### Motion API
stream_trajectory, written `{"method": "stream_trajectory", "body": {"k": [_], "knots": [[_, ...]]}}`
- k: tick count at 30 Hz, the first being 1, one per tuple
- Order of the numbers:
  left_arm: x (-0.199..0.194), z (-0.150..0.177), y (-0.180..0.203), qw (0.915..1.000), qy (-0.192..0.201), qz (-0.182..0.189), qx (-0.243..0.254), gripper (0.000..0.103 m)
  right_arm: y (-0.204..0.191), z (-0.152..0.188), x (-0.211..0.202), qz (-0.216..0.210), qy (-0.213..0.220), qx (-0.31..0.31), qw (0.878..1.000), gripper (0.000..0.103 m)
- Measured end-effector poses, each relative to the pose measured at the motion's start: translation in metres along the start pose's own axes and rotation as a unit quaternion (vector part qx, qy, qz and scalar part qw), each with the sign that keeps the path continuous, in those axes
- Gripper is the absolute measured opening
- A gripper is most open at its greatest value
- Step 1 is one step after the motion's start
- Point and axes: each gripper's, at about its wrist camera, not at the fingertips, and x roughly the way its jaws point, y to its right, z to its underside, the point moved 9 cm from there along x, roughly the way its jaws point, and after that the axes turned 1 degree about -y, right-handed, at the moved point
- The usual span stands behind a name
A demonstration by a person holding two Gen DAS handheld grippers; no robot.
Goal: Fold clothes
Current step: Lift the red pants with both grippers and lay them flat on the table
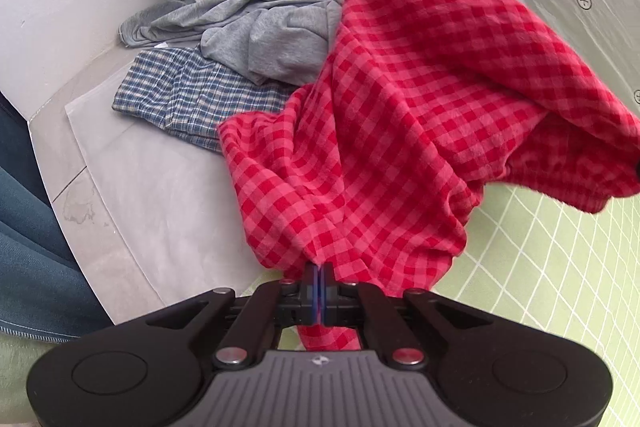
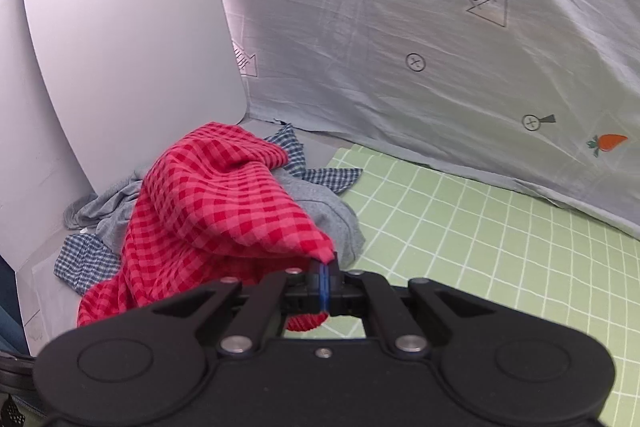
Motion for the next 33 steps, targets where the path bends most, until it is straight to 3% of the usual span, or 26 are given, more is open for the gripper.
{"method": "stream_trajectory", "body": {"k": [5,10,14,22,27,31,33], "knots": [[-0.022,0.019,0.026,0.9992,0.020,0.005,0.034,0.001,0.062,0.034,-0.044,0.051,-0.004,0.052,0.997,0.000],[-0.036,0.061,0.076,0.9974,0.019,0.017,0.068,0.001,0.145,0.090,-0.095,0.125,-0.015,0.114,0.985,0.000],[-0.050,0.118,0.133,0.9954,0.009,0.029,0.091,0.001,0.223,0.143,-0.147,0.164,-0.035,0.156,0.973,0.000],[-0.051,0.253,0.256,0.9840,-0.051,0.063,0.158,0.001,0.366,0.262,-0.258,0.244,-0.072,0.208,0.944,0.000],[-0.049,0.304,0.300,0.9765,-0.079,0.070,0.188,0.001,0.409,0.328,-0.304,0.274,-0.106,0.236,0.927,0.001],[-0.049,0.315,0.307,0.9740,-0.087,0.060,0.200,0.002,0.423,0.355,-0.324,0.275,-0.119,0.256,0.919,0.005],[-0.050,0.307,0.299,0.9758,-0.083,0.056,0.194,0.002,0.426,0.362,-0.331,0.271,-0.121,0.263,0.918,0.013]]}}
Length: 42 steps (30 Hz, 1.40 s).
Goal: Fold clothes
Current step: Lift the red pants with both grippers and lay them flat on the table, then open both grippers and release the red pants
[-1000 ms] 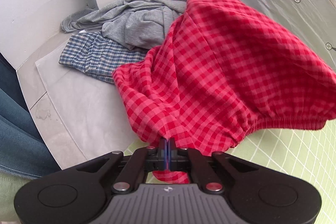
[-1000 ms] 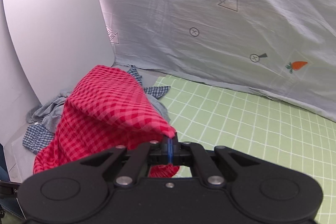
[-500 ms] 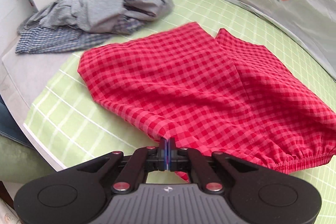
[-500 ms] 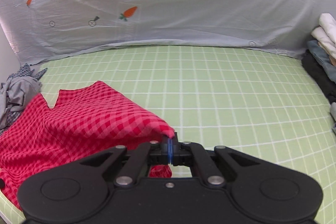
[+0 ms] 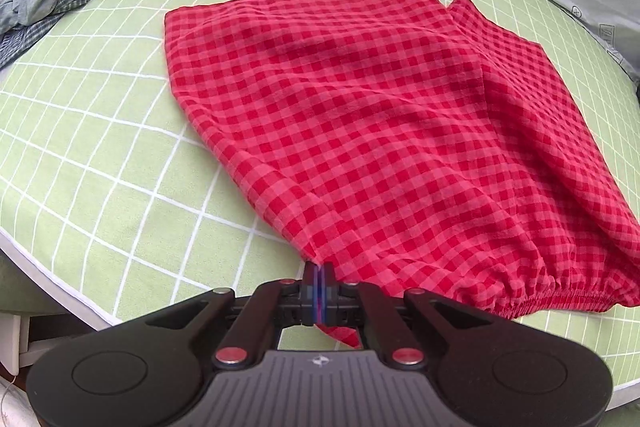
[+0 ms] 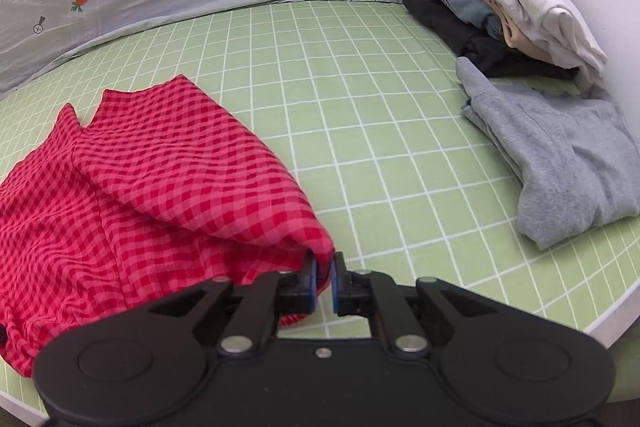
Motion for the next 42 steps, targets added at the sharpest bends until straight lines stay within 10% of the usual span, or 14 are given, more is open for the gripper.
{"method": "stream_trajectory", "body": {"k": [3,9,19,25,29,42], "knots": [[-0.006,-0.015,-0.019,0.9997,0.011,-0.009,-0.022,0.002,0.000,-0.007,-0.009,-0.013,0.022,0.008,1.000,0.050],[-0.023,-0.025,-0.049,0.9968,0.037,-0.047,-0.053,0.001,-0.017,-0.038,-0.012,-0.044,0.058,0.018,0.997,0.070],[-0.009,-0.040,-0.106,0.9928,0.010,-0.073,-0.095,0.007,-0.077,-0.066,0.027,-0.045,0.038,-0.007,0.998,0.071],[-0.013,-0.077,-0.119,0.9937,0.027,-0.074,-0.079,0.036,-0.096,-0.089,0.060,-0.003,0.035,-0.022,0.999,0.071],[-0.005,-0.104,-0.117,0.9954,0.033,-0.070,-0.056,0.056,-0.098,-0.099,0.090,0.014,0.019,-0.029,0.999,0.070],[0.049,-0.124,-0.064,0.9967,-0.019,-0.077,0.017,0.068,-0.102,-0.104,0.140,-0.001,-0.037,-0.046,0.998,0.074]]}}
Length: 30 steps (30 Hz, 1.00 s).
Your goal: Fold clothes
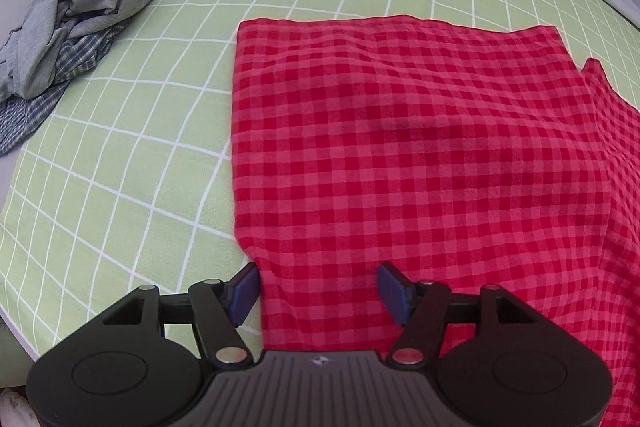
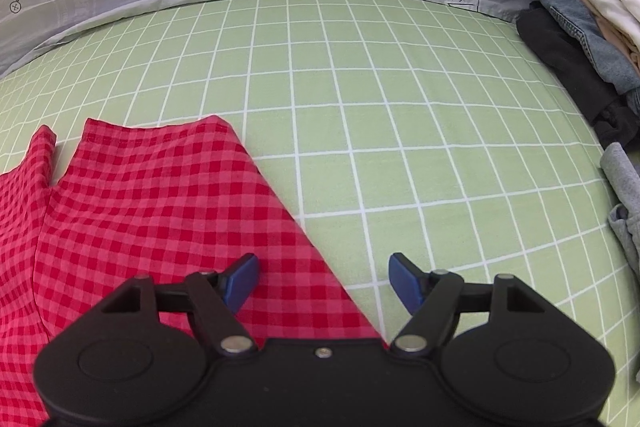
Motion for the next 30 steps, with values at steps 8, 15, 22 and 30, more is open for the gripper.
{"method": "stream_trajectory", "body": {"k": [8,15,22,30], "knots": [[0.003,0.002,-0.003,0.9994,0.003,-0.026,-0.021,0.089,-0.006,-0.006,0.008,-0.037,-0.003,0.007,0.999,0.074],[0.007,0.002,-0.008,0.9987,0.008,-0.045,-0.024,0.100,-0.028,-0.004,0.001,-0.062,0.012,-0.038,0.997,0.049],[0.010,0.003,-0.013,0.9989,0.016,-0.031,-0.032,0.103,-0.039,-0.006,-0.010,-0.071,0.025,-0.050,0.996,0.010],[0.020,0.006,-0.025,0.9975,0.016,0.021,-0.065,0.103,-0.075,-0.018,-0.048,-0.109,0.079,-0.082,0.987,0.005]]}}
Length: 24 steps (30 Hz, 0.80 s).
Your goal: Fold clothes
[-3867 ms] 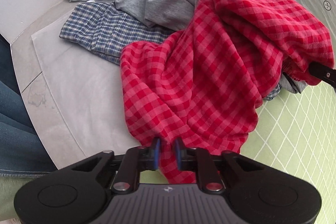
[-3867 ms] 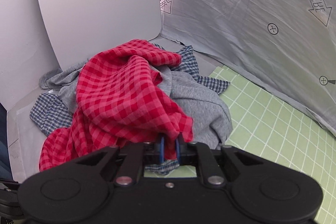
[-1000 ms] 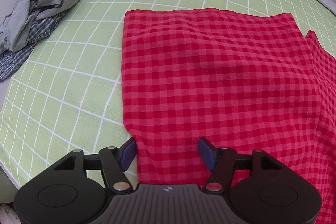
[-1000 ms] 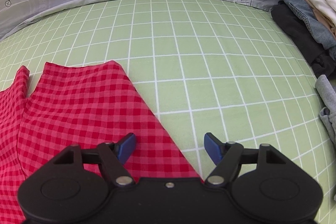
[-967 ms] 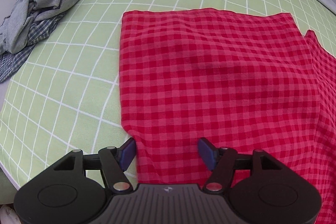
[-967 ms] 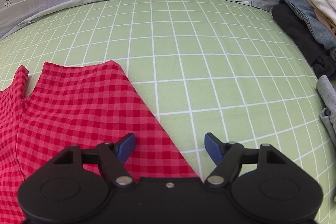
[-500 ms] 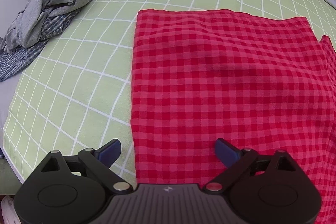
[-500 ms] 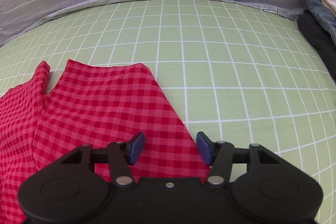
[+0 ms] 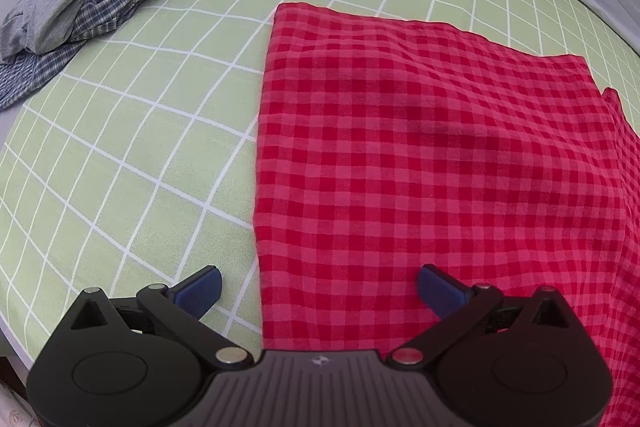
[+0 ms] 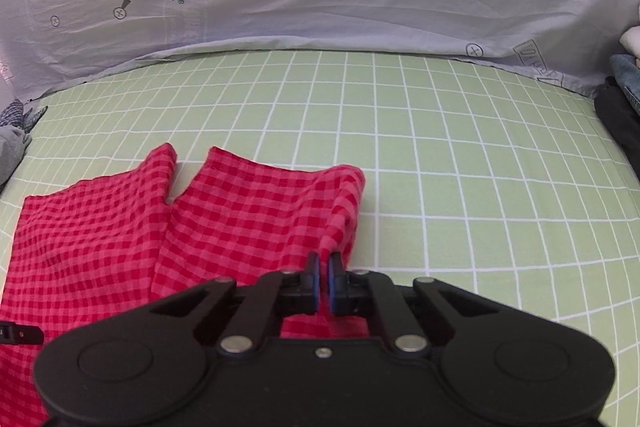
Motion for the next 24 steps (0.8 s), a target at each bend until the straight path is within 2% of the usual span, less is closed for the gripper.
{"method": "stream_trajectory", "body": {"k": [3,5,7,10,11,12,13,14,15,19,21,24], "knots": [[0.001,-0.001,0.001,1.0000,0.003,0.001,0.006,0.103,-0.037,-0.003,-0.005,-0.029,0.011,-0.050,0.998,0.005],[0.002,-0.001,0.001,1.0000,0.004,0.001,0.008,0.103,-0.065,0.006,0.000,-0.046,0.001,-0.089,0.995,0.005],[0.003,-0.002,0.002,0.9999,0.004,0.002,0.010,0.103,-0.088,0.024,0.011,-0.071,-0.030,-0.117,0.990,0.005],[0.003,-0.002,0.003,0.9999,0.006,0.002,0.012,0.103,-0.106,0.052,0.021,-0.070,-0.067,-0.156,0.983,0.007],[0.002,-0.001,0.003,0.9999,0.008,0.002,0.012,0.103,-0.107,0.053,0.017,-0.068,-0.058,-0.166,0.982,0.010],[0.002,-0.001,0.002,0.9999,0.009,0.002,0.012,0.103,-0.107,0.052,0.014,-0.070,-0.055,-0.167,0.982,0.018],[0.003,-0.001,0.002,0.9999,0.009,0.002,0.011,0.103,-0.103,0.048,0.010,-0.074,-0.050,-0.157,0.984,0.024],[0.003,-0.001,0.003,0.9999,0.009,0.002,0.011,0.103,-0.098,0.043,0.005,-0.075,-0.041,-0.140,0.986,0.034],[0.003,-0.002,0.003,0.9999,0.009,0.002,0.010,0.103,-0.094,0.037,0.001,-0.076,-0.031,-0.127,0.989,0.037],[0.003,-0.001,0.005,0.9999,0.008,0.002,0.009,0.103,-0.067,0.018,-0.011,-0.056,0.003,-0.074,0.996,0.040],[0.002,0.000,0.005,0.9999,0.008,0.002,0.009,0.103,-0.049,0.014,-0.009,-0.044,-0.001,-0.038,0.998,0.040],[0.001,0.002,0.005,0.9999,0.008,0.002,0.008,0.103,-0.027,0.021,0.002,-0.029,-0.030,0.006,0.999,0.040]]}}
